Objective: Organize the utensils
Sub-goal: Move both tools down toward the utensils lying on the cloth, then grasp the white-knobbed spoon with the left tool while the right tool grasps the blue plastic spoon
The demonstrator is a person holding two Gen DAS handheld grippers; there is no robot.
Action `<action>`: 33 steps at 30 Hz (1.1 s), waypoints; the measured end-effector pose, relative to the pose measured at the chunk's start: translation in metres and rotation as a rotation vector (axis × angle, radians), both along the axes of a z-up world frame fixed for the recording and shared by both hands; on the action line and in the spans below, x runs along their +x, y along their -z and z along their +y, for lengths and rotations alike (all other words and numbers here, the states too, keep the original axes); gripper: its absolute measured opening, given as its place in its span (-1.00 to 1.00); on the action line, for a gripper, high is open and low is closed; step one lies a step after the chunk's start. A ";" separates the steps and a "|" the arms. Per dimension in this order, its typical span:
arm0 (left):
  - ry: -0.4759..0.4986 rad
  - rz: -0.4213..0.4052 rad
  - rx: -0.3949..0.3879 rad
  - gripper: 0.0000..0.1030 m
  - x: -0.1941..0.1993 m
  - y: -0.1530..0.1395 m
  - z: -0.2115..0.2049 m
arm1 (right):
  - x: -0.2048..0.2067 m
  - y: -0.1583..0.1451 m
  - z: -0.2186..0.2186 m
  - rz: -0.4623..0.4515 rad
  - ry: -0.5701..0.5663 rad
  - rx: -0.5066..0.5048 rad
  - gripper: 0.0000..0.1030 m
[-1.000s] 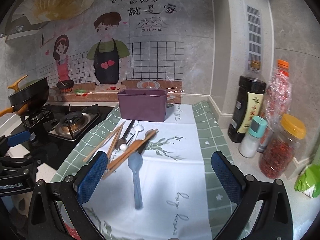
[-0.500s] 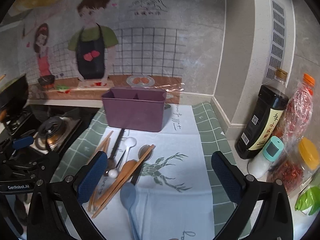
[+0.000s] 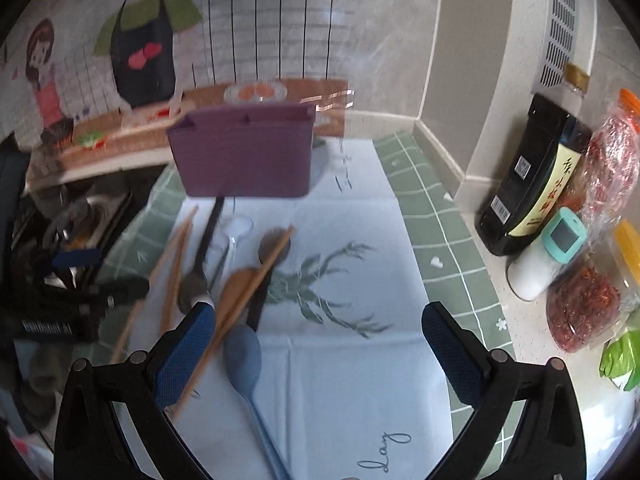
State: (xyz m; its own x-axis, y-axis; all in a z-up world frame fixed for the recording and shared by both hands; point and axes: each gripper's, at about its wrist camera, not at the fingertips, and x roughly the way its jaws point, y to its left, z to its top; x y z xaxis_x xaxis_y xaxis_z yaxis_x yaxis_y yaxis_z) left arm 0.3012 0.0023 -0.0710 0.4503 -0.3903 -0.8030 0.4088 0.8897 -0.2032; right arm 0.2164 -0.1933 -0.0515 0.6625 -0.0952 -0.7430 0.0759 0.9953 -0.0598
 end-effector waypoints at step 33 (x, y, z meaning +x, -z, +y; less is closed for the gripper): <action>-0.170 0.056 -0.009 -0.34 -0.020 0.048 -0.058 | -0.004 0.034 -0.063 0.026 -0.202 0.042 0.99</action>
